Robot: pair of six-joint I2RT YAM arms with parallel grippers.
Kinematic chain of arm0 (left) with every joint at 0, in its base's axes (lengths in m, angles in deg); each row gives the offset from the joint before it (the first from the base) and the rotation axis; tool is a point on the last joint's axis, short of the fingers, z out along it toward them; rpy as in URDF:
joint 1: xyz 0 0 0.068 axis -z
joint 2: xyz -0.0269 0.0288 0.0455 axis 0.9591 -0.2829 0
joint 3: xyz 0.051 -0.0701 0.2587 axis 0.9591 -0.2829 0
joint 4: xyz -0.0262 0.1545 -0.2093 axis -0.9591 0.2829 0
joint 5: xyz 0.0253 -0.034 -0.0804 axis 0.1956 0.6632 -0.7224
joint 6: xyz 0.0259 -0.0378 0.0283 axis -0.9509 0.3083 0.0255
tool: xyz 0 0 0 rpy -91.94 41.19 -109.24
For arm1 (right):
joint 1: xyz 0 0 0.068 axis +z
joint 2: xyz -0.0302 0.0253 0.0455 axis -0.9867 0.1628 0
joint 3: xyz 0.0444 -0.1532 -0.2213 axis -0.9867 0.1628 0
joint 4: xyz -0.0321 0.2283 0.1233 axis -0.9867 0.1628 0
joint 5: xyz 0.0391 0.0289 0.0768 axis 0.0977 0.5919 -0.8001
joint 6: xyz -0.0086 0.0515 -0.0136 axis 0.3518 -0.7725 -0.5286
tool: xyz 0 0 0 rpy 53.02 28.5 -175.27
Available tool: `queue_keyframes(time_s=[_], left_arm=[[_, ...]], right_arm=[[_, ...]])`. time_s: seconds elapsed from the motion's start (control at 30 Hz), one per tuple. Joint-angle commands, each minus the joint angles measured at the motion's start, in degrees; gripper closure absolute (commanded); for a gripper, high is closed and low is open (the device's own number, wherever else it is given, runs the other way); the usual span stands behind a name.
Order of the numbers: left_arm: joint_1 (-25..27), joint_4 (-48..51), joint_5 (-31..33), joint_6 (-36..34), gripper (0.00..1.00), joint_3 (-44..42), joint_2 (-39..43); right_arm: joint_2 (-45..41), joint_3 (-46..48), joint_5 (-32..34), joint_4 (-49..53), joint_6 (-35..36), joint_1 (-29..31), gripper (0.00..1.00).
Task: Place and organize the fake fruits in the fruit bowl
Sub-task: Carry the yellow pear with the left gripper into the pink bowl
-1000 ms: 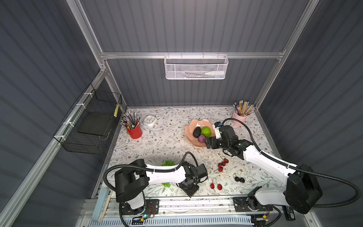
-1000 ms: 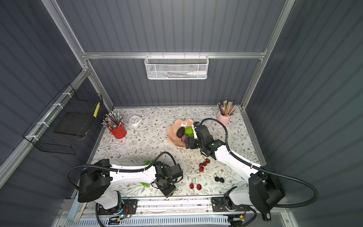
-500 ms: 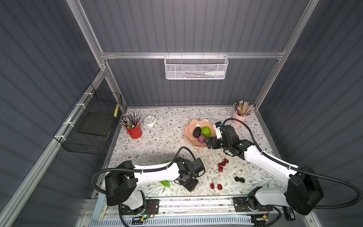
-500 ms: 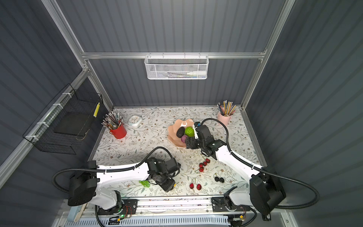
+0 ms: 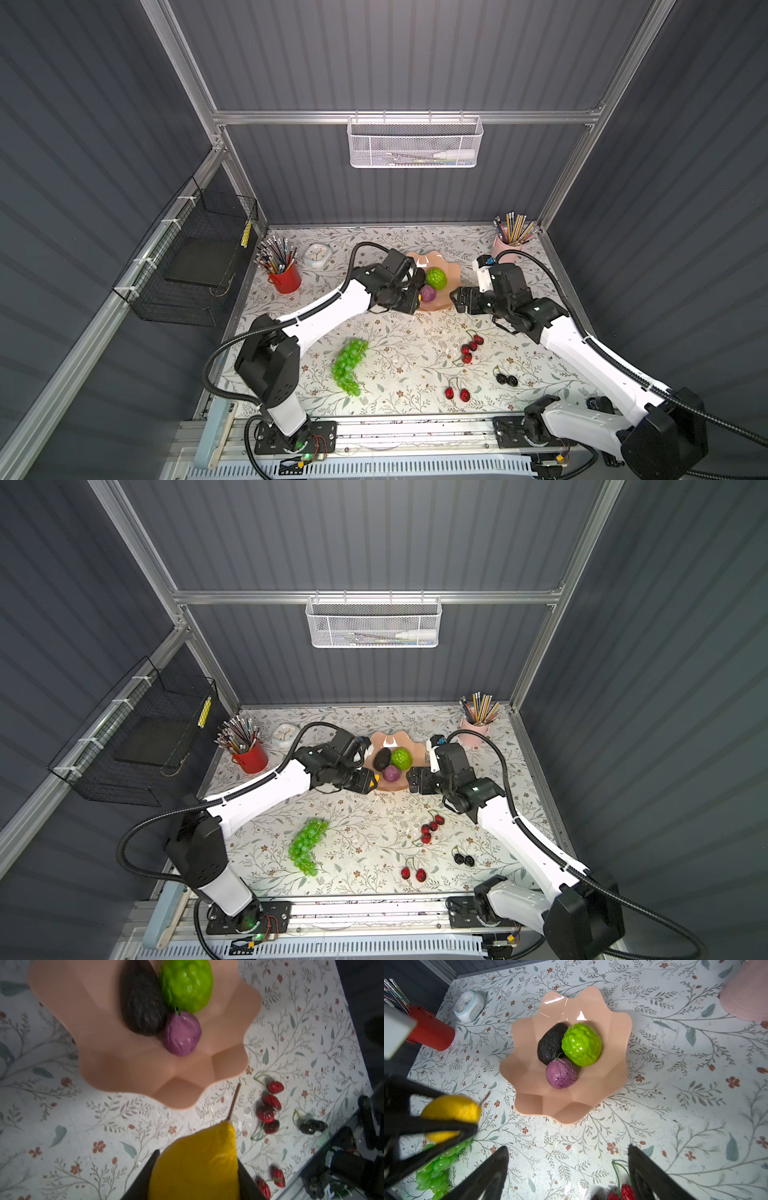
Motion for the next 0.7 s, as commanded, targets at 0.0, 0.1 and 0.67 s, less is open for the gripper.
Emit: queue_keyframes(time_s=[0.0,0.1,0.67], left_arm=[[-2.14,-0.4,1.2,-1.2,0.67,4.46,-4.48],[-3.97,-1.79,0.76,-0.77,0.67,6.81,-8.38],[-4.79,-5.15,-4.92,1.12,0.62,10.58,-18.9]], right_arm=[[-0.28,-0.45,-0.51,3.07,0.48,-0.3,0.11],[-0.31,0.2,-0.81,2.18,-0.37,-0.46,0.11],[0.54,2.57,-2.3,0.21,-0.71,-0.44,0.11]])
